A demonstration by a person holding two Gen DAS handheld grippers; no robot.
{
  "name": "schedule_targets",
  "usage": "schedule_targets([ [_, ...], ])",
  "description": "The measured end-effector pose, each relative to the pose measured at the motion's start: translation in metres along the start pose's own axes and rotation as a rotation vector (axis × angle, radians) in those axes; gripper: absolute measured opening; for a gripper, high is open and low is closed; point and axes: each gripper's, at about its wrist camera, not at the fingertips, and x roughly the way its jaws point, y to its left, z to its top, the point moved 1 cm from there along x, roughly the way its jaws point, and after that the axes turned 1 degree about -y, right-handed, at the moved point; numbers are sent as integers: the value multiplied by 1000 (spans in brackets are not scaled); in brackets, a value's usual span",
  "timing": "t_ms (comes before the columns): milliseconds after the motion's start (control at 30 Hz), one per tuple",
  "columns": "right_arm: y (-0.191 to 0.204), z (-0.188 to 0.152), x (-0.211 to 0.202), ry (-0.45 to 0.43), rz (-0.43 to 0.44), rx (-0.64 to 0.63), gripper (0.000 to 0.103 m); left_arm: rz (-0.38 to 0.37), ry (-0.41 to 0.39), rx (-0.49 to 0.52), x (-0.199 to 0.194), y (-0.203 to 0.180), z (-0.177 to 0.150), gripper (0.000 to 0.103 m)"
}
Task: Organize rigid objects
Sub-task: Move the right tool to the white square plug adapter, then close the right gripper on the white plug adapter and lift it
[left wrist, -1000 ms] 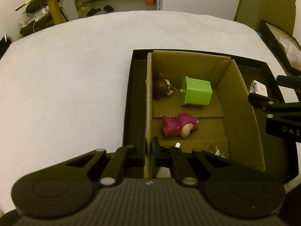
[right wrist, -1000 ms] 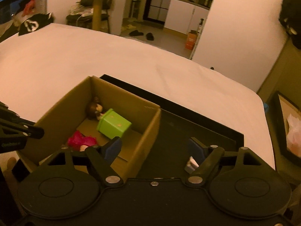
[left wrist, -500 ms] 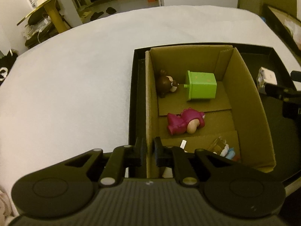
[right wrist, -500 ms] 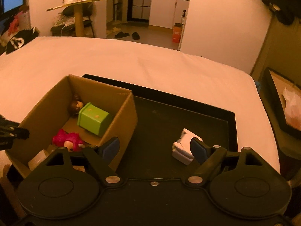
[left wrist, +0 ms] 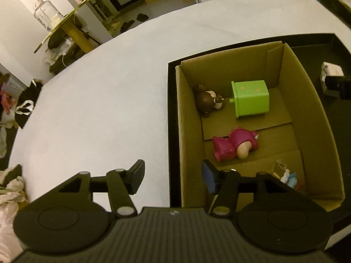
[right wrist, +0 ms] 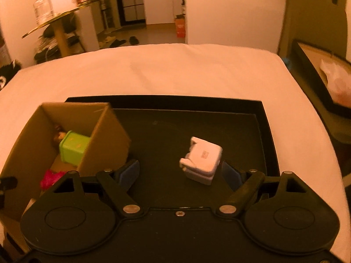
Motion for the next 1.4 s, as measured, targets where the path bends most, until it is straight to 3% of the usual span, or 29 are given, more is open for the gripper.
schedule_targets([
  [367, -19, 6, 41, 56, -38, 116, 83, 82, 21, 48, 8, -14, 14, 69],
  [533, -21, 7, 52, 60, -56, 142, 82, 79, 48, 58, 11, -18, 16, 74],
  [567, -21, 6, 53, 53, -58, 139, 80, 80, 52, 61, 11, -19, 16, 75],
  [633, -21, 4, 53, 59, -58, 133, 50, 86, 57, 69, 11, -21, 16, 78],
  [733, -25, 3, 48, 53, -54, 134, 44, 90, 61, 76, 10, -24, 16, 82],
  [1000, -31, -3, 31, 56, -54, 142, 42, 115, 40, 86, 3, -26, 16, 92],
  [1400, -26, 9, -7, -19, -38, 114, 42, 45, 22, -2, -10, -10, 8, 92],
])
